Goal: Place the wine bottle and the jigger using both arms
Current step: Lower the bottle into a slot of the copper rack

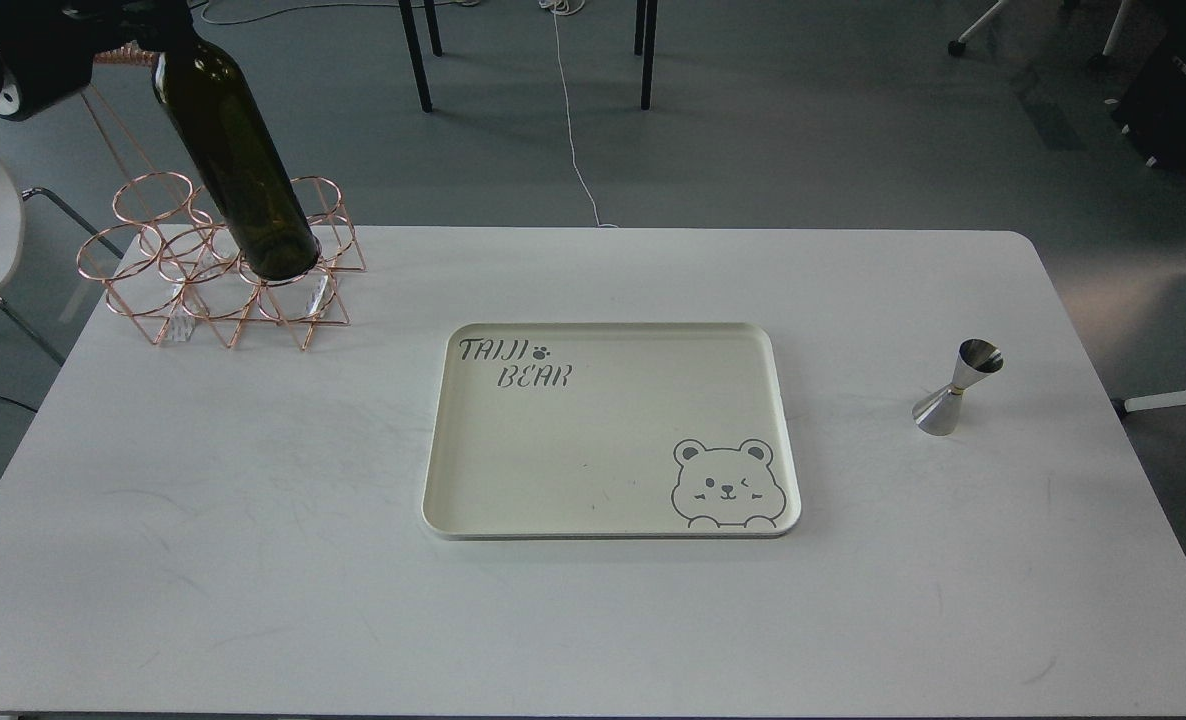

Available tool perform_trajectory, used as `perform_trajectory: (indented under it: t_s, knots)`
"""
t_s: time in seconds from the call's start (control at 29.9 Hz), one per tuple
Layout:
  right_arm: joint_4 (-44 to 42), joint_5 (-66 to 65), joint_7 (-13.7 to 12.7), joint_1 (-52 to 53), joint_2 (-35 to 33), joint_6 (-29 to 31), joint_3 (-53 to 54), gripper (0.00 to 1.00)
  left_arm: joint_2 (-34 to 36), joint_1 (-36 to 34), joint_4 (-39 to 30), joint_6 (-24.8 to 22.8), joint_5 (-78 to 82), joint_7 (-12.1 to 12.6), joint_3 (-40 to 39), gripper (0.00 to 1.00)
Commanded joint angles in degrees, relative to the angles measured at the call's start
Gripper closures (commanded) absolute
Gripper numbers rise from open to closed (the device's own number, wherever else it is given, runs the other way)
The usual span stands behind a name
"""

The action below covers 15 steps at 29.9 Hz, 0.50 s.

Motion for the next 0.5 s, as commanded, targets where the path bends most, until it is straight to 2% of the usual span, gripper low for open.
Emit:
perform_trajectory:
  t_s: [0.0,0.27,0.47]
  knots:
    - [0.0,0.0,0.0,0.0,0.0,0.0,0.0,0.05,-0.4,0.1,0.0,0.1,0.0,0.0,0.1,0.88]
    - [0.1,0.0,0.0,0.0,0.0,0.0,0.0,0.05,-0.8,0.1,0.0,0.6,-0.1,-0.1,3.8,0.87]
    - [0.0,0.0,0.0,-0.1,0.0,0.0,0.0,0.05,-1.9,0.4,0.0,0.6,-1.9,-0.1,5.0,0.8]
